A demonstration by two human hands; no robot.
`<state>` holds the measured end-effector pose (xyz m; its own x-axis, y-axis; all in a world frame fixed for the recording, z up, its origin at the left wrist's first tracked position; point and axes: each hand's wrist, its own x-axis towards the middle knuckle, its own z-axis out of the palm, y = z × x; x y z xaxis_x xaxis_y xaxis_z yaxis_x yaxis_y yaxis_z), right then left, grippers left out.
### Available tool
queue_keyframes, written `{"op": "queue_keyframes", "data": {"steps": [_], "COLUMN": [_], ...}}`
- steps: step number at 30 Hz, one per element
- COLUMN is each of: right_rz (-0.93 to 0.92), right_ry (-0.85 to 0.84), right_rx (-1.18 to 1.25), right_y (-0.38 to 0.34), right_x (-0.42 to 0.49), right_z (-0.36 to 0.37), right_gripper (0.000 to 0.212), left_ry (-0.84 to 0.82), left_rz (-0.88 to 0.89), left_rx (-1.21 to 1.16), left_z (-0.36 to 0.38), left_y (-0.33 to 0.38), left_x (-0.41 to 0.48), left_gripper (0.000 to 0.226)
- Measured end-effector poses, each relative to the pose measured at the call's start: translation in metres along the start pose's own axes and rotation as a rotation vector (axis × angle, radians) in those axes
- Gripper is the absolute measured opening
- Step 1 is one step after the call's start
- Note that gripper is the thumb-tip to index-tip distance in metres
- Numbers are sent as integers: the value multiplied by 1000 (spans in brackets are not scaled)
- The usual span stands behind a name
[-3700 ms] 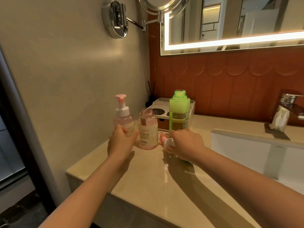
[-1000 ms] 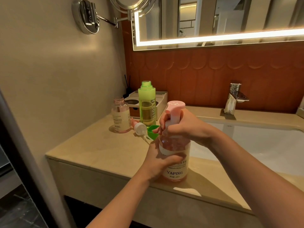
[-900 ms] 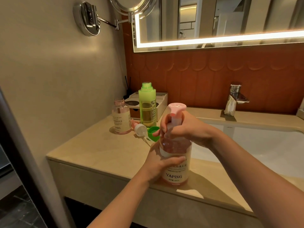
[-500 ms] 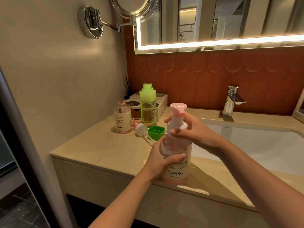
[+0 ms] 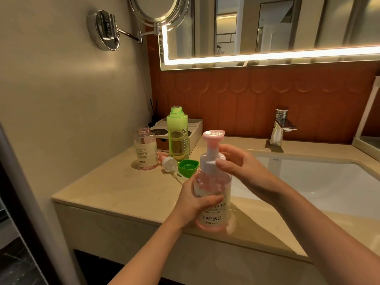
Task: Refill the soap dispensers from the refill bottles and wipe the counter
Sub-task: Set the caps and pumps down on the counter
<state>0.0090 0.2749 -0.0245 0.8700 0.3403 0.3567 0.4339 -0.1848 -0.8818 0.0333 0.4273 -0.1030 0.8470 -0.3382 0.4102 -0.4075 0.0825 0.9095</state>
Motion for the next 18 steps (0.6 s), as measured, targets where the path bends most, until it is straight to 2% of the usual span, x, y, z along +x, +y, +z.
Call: {"op": "queue_keyframes", "data": {"steps": [2, 5, 7, 10, 14, 18], "right_rz": [-21, -40, -60, -51, 45, 89], "right_ry": [12, 121, 121, 30, -148, -129], "right_rx": [-72, -184, -186, -118, 117, 186], "right_y": [-7, -11, -13, -16, -15, -14], "right_x": [1, 3, 2, 0, -3, -4], "right_z": [9, 17, 15, 2, -13, -11], "right_gripper": [40, 48, 46, 47, 51, 48], "left_ry": [-1, 14, 5, 22, 18, 19], "left_rz": [24, 25, 22, 10, -1, -10], "left_rx": [55, 60, 54, 9, -2, 13], "left_z": [-2, -3, -2, -1, 1, 1], "left_y": [-2, -2, -3, -2, -2, -2], "left_x": [0, -1, 0, 0, -1, -1], "left_gripper": [87, 67, 65, 67, 68, 67]}}
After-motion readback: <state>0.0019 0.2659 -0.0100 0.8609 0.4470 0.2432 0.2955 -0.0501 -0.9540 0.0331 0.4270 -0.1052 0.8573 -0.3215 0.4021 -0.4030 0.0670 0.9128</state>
